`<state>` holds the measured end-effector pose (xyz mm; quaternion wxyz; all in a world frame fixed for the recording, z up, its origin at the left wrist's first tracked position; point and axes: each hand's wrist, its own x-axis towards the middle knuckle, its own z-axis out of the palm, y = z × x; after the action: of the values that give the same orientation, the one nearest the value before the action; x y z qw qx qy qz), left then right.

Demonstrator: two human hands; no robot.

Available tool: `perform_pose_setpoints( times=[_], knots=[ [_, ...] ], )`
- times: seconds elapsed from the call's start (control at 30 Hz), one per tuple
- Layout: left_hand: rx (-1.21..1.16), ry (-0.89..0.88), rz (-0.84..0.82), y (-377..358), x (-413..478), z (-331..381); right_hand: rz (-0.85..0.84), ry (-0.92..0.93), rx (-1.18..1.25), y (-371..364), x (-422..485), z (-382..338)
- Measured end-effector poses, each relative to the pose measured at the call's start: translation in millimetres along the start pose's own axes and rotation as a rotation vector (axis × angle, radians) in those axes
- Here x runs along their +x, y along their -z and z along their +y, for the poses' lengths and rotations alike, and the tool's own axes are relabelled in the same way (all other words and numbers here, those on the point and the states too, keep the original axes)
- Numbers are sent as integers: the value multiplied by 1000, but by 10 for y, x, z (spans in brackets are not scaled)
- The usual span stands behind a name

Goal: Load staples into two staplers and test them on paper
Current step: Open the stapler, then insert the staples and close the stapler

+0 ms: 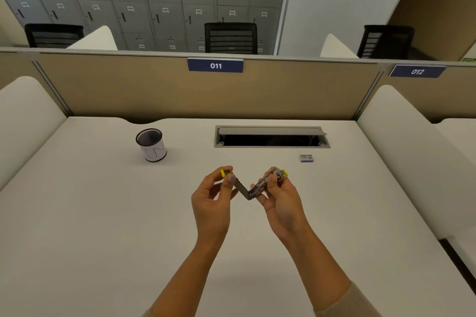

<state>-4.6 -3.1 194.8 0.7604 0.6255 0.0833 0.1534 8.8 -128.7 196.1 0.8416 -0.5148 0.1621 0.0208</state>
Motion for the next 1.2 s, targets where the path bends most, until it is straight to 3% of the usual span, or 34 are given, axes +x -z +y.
perform_pose_setpoints(
  times=[0.17,0.3,0.63,0.8,0.97,1.2],
  knots=[
    [-110,136,-77,81,98,-14,29,84,115,137,124,-108],
    [-15,243,-185,192,145,-93,-10,147,213,244,214,-231],
    [322,476,-700,76,145,54,-305,58,-147,135,222,-336],
    [200,467,-630,21,103,13,-354,78,-309,28,181,-270],
    [41,468,-516,36,110,-56,-290,185,-562,-63,131,-190],
    [-131,437,-348,39,155,-81,-195,418,-737,-96,23,-2]
  ],
)
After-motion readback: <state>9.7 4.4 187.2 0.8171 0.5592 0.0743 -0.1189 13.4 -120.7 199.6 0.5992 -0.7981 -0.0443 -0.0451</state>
